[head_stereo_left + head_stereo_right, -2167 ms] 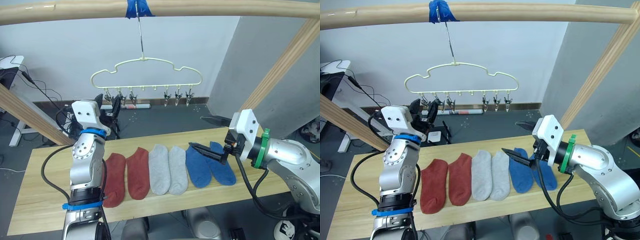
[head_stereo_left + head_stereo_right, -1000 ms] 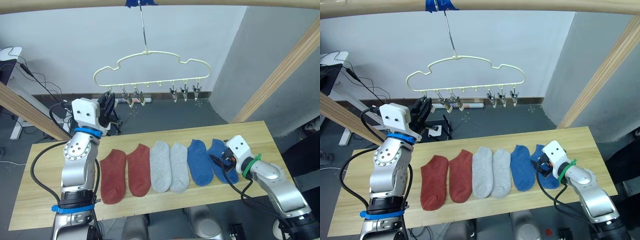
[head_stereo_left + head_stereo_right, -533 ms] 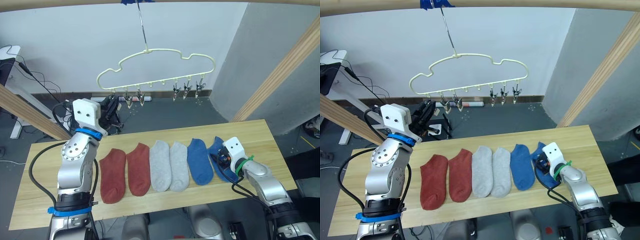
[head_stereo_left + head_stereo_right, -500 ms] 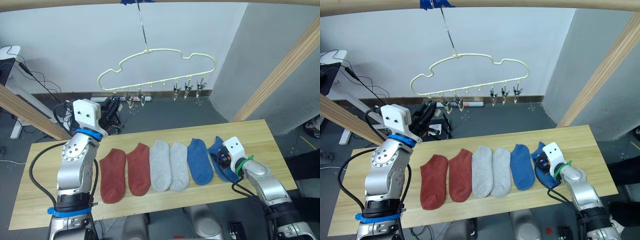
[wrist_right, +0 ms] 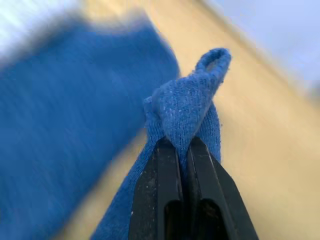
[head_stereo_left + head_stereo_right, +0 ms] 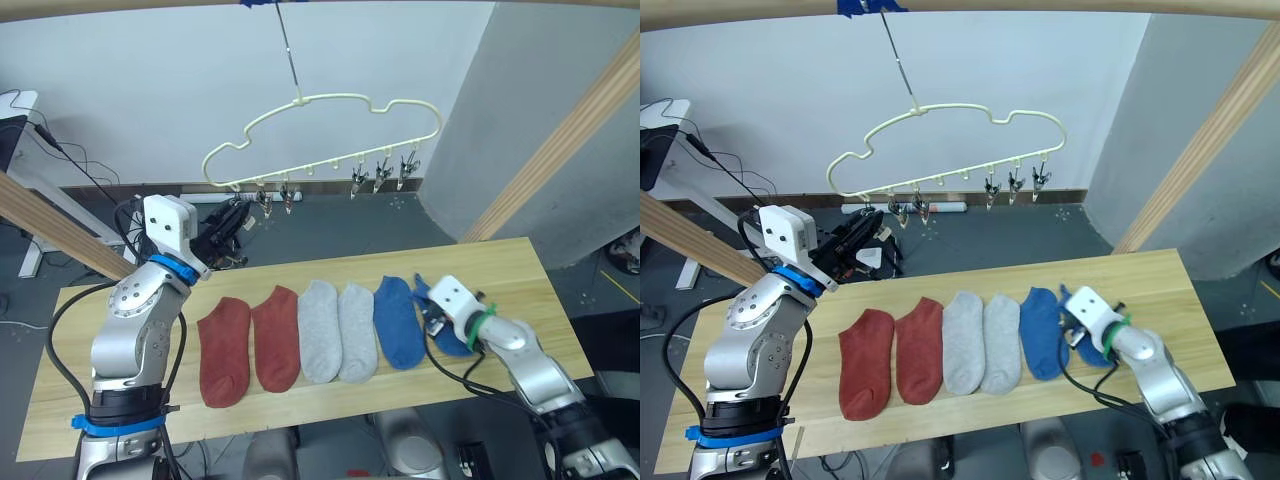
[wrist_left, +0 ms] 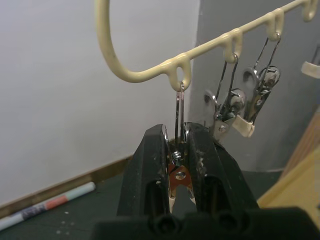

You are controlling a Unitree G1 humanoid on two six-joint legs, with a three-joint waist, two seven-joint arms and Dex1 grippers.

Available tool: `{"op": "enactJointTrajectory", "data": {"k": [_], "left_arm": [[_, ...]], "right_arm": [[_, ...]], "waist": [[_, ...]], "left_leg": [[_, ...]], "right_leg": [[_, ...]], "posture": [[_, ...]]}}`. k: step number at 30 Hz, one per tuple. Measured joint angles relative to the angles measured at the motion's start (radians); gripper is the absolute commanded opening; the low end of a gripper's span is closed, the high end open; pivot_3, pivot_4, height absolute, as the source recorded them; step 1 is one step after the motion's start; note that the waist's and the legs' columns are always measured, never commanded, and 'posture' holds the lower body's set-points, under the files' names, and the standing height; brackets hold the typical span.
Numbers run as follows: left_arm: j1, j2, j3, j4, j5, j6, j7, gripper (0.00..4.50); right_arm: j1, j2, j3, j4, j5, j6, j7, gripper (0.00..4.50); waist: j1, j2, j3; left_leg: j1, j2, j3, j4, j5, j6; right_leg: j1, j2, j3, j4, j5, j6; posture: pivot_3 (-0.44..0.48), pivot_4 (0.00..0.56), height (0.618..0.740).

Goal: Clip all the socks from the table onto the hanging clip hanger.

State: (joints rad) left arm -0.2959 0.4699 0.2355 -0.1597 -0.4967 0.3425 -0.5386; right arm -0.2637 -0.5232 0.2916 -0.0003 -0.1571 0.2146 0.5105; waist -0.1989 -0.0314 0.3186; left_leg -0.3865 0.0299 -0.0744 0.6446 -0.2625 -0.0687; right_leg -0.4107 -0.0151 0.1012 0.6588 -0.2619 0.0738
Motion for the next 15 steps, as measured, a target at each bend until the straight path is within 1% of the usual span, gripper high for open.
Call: {"op": "enactJointTrajectory", "data": {"k": [4,6,8,10,15], "left_arm": [[-0.008,0.014,0.01,-0.019,-0.038,0.057,-0.001,0.24],[-0.014,0.019,0.018,-0.032,-0.06,0.088,0.0,0.24],[-0.018,0.026,0.029,-0.04,-0.087,0.117,0.002,0.24],[-0.029,0.032,0.037,-0.045,-0.112,0.149,0.004,0.24],[-0.032,0.036,0.043,-0.066,-0.142,0.197,0.007,0.24]], "right_arm": [[-0.164,0.058,0.111,-0.041,-0.095,-0.065,0.042,0.0],[-0.213,0.103,0.156,-0.041,-0.119,-0.075,0.062,0.0],[-0.258,0.151,0.196,-0.026,-0.138,-0.074,0.082,0.0],[-0.307,0.211,0.229,0.016,-0.15,-0.074,0.092,0.0],[-0.413,0.329,0.27,0.15,-0.179,-0.081,0.09,0.0]], "waist": [[0.008,0.0,0.0],[0.012,0.0,0.0],[0.018,0.0,0.0],[0.027,-0.001,0.0],[0.036,-0.001,0.0]], "left_leg": [[-0.002,0.0,-0.002,0.0,0.0,0.0],[-0.005,0.0,-0.004,0.0,0.0,0.0],[-0.01,-0.001,-0.004,0.001,0.0,0.0],[-0.014,-0.002,-0.004,0.001,0.002,-0.003],[-0.014,-0.001,-0.004,0.001,0.002,-0.003]], "right_leg": [[0.0,0.0,-0.002,0.0,0.0,-0.001],[-0.002,-0.001,-0.004,0.0,0.003,-0.004],[-0.006,-0.003,-0.005,0.001,0.003,-0.005],[-0.012,-0.004,-0.005,0.003,0.004,-0.006],[-0.013,-0.004,-0.005,0.003,0.004,-0.006]], "posture": [[-0.187,0.308,0.74],[-0.182,0.3,0.74],[-0.178,0.293,0.74],[-0.176,0.294,0.74],[-0.17,0.293,0.74]]}}
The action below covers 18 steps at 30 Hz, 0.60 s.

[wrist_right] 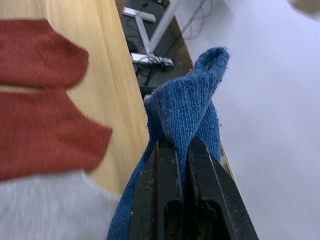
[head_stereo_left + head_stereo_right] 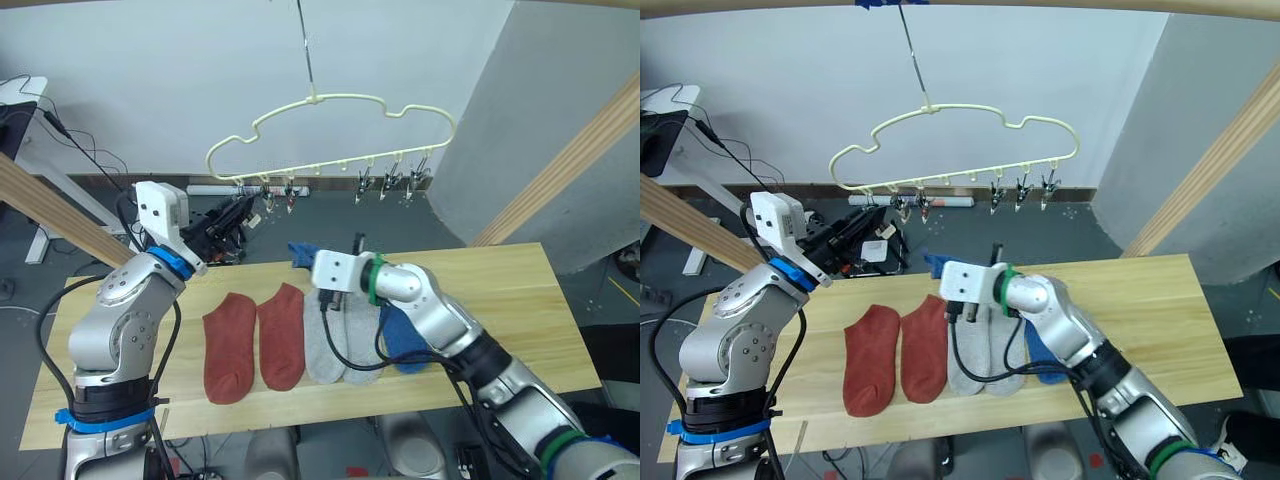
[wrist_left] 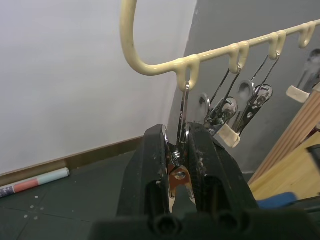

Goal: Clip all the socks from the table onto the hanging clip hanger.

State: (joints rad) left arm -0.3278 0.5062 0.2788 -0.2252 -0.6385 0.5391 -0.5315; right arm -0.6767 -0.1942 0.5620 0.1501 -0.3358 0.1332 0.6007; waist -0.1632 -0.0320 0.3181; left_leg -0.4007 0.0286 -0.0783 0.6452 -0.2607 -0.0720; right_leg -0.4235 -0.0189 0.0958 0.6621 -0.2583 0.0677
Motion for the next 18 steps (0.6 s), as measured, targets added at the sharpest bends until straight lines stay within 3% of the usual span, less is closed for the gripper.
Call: {"op": "enactJointTrajectory", "data": {"k": [7,18], "left_arm": [[0.0,0.001,0.002,-0.008,-0.014,0.023,0.018,0.24],[0.008,-0.001,0.001,-0.019,-0.021,0.03,0.022,0.24]], "right_arm": [[-0.077,0.094,0.004,0.122,-0.009,-0.025,-0.05,0.0],[-0.087,0.128,-0.03,0.134,-0.006,-0.042,-0.086,0.0]], "waist": [[0.0,0.0,0.0],[-0.001,0.0,0.0]], "left_leg": [[0.0,0.0,0.0,0.001,-0.001,0.002],[0.0,0.0,0.0,0.001,-0.001,0.002]], "right_leg": [[0.0,0.0,0.0,0.002,0.0,0.0],[0.0,0.0,0.0,0.002,0.0,0.0]], "posture": [[-0.166,0.293,0.74],[-0.17,0.293,0.74]]}}
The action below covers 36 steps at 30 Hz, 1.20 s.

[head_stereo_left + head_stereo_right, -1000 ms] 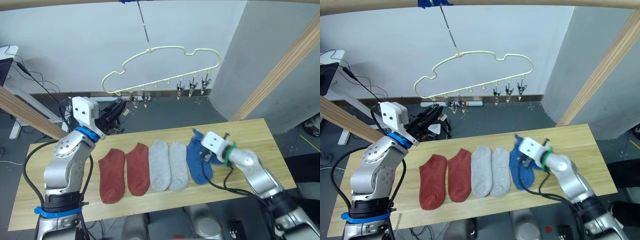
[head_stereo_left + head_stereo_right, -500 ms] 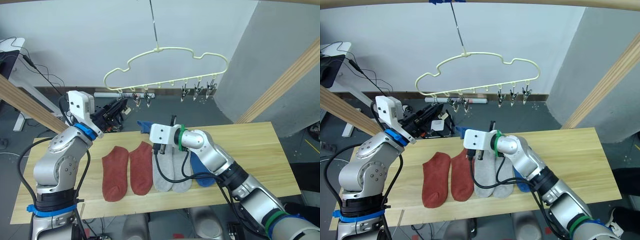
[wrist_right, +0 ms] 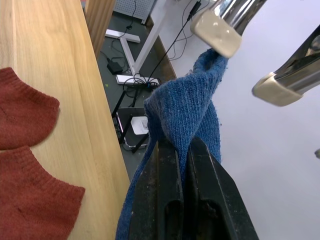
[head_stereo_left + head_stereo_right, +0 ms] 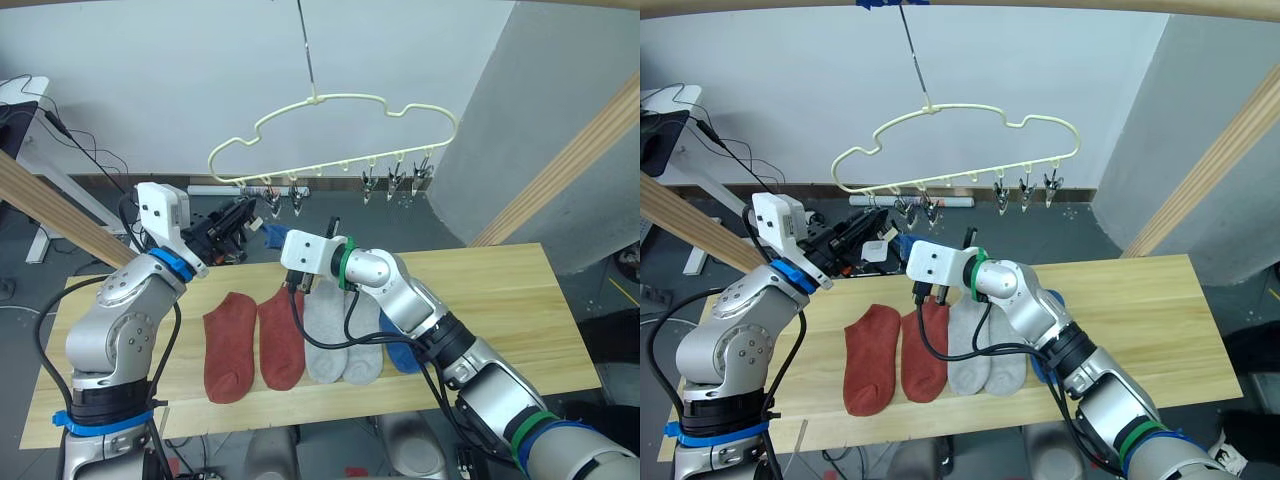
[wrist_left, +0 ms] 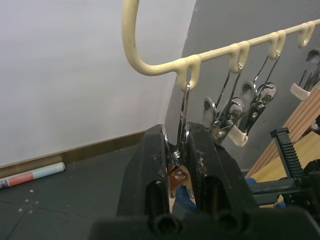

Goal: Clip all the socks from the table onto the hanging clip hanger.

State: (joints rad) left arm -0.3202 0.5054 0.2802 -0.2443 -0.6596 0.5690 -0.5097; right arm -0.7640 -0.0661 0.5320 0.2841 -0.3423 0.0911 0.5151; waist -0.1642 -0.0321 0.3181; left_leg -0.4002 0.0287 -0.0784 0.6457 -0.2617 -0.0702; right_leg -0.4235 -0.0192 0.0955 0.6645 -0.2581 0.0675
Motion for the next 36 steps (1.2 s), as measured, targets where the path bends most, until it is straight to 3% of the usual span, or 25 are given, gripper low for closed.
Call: {"op": "enactJointTrajectory", "data": {"k": [35,36], "left_arm": [[0.014,-0.019,-0.007,-0.012,0.003,-0.007,0.019,0.24],[0.015,-0.02,-0.007,-0.015,0.003,-0.007,0.022,0.59]], "right_arm": [[-0.042,0.057,-0.011,0.04,-0.025,-0.006,-0.019,0.0],[-0.042,0.058,-0.012,0.04,-0.024,-0.006,-0.019,0.0]], "waist": [[-0.001,0.0,0.0],[-0.001,0.0,0.0]], "left_leg": [[0.0,0.0,0.0,0.001,0.0,0.0],[0.0,0.0,0.0,0.001,0.0,0.0]], "right_leg": [[0.0,0.0,0.0,0.001,0.0,0.0],[0.0,0.0,0.0,0.001,0.0,0.0]], "posture": [[-0.169,0.289,0.74],[-0.169,0.289,0.74]]}}
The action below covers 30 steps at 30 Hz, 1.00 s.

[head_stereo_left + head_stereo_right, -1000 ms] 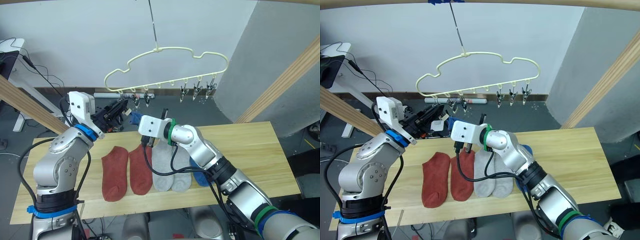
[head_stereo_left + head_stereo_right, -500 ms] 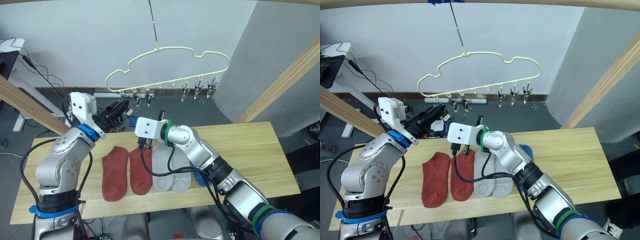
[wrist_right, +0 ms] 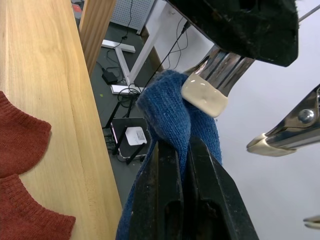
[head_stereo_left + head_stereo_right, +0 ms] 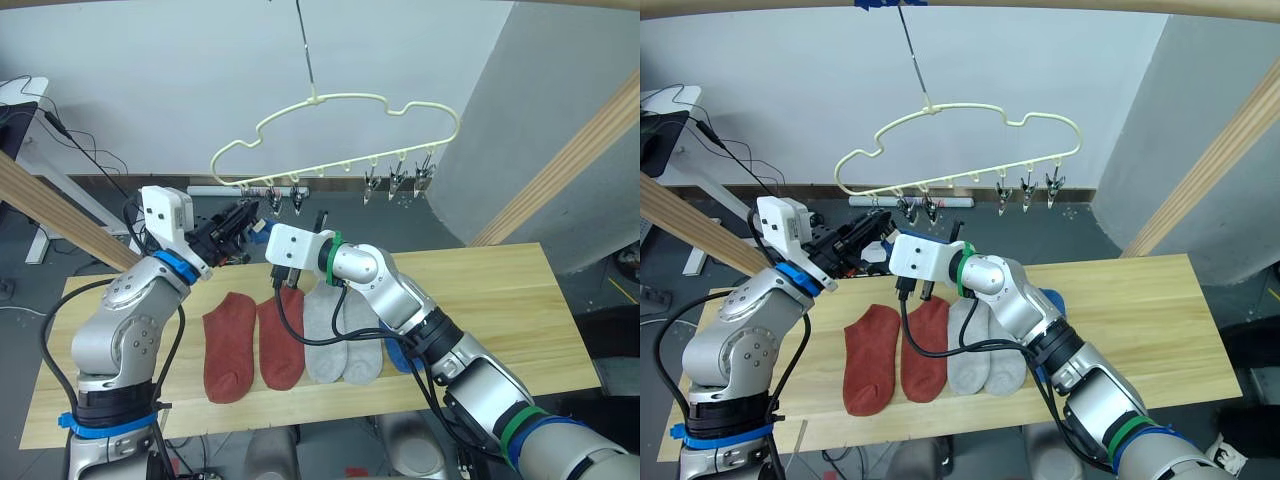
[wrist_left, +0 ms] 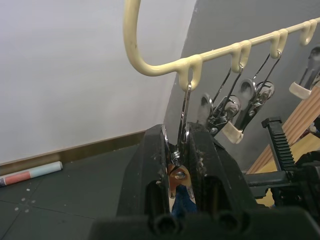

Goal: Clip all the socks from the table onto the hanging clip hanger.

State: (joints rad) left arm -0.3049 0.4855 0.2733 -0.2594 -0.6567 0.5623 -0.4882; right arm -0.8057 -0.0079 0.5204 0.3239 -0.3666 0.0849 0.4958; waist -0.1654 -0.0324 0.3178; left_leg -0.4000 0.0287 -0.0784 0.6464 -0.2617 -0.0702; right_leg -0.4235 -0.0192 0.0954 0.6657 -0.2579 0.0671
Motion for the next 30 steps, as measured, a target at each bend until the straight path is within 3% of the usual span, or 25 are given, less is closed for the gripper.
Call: {"op": "enactJointTrajectory", "data": {"k": [11,21,22,24,28,30], "left_arm": [[0.036,0.011,0.004,0.014,-0.003,0.023,0.012,4.03],[0.064,0.038,0.008,0.009,-0.005,0.041,-0.008,4.03],[0.066,0.038,0.008,0.006,-0.001,0.038,-0.008,4.06],[0.075,0.038,0.008,-0.002,0.011,0.026,-0.007,4.06],[0.095,0.038,0.007,-0.003,0.049,-0.014,-0.005,4.06],[0.099,0.035,0.005,-0.003,0.073,-0.04,0.001,4.06]], "right_arm": [[0.0,0.017,-0.01,0.0,0.003,-0.001,0.0,0.0],[0.0,0.031,-0.029,0.0,0.02,0.0,0.001,0.0],[0.0,0.033,-0.03,0.0,0.028,0.0,0.004,0.5],[0.002,0.035,-0.03,0.0,0.036,0.003,0.006,0.98],[0.012,0.026,-0.027,-0.007,0.035,0.02,0.02,2.43],[0.026,0.013,-0.027,-0.028,0.036,0.03,0.03,2.43]], "waist": [[0.001,0.0,0.0],[0.002,0.0,0.0],[0.002,-0.001,0.0],[0.001,-0.001,0.0],[0.002,-0.001,-0.001],[0.002,-0.001,-0.001]], "left_leg": [[0.0,0.0,0.0,0.0,0.0,0.0],[0.0,0.0,0.0,0.0,0.0,0.0],[0.0,0.0,0.0,0.0,0.0,0.0],[0.0,0.0,0.0,0.0,0.0,0.0],[0.0,0.0,0.0,0.0,0.0,0.0],[0.0,0.0,0.0,0.0,0.0,0.0]], "right_leg": [[0.0,0.0,0.0,0.0,0.0,0.0],[0.0,0.0,-0.001,0.0,0.0,0.0],[0.0,0.0,0.0,0.0,0.0,0.0],[0.0,0.0,0.0,0.0,0.0,0.0],[0.0,0.0,0.0,0.0,0.0,0.0],[0.0,0.0,-0.001,0.0,0.0,0.0]], "posture": [[-0.165,0.288,0.74],[-0.159,0.28,0.74],[-0.159,0.279,0.74],[-0.159,0.278,0.74],[-0.158,0.275,0.74],[-0.158,0.276,0.74]]}}
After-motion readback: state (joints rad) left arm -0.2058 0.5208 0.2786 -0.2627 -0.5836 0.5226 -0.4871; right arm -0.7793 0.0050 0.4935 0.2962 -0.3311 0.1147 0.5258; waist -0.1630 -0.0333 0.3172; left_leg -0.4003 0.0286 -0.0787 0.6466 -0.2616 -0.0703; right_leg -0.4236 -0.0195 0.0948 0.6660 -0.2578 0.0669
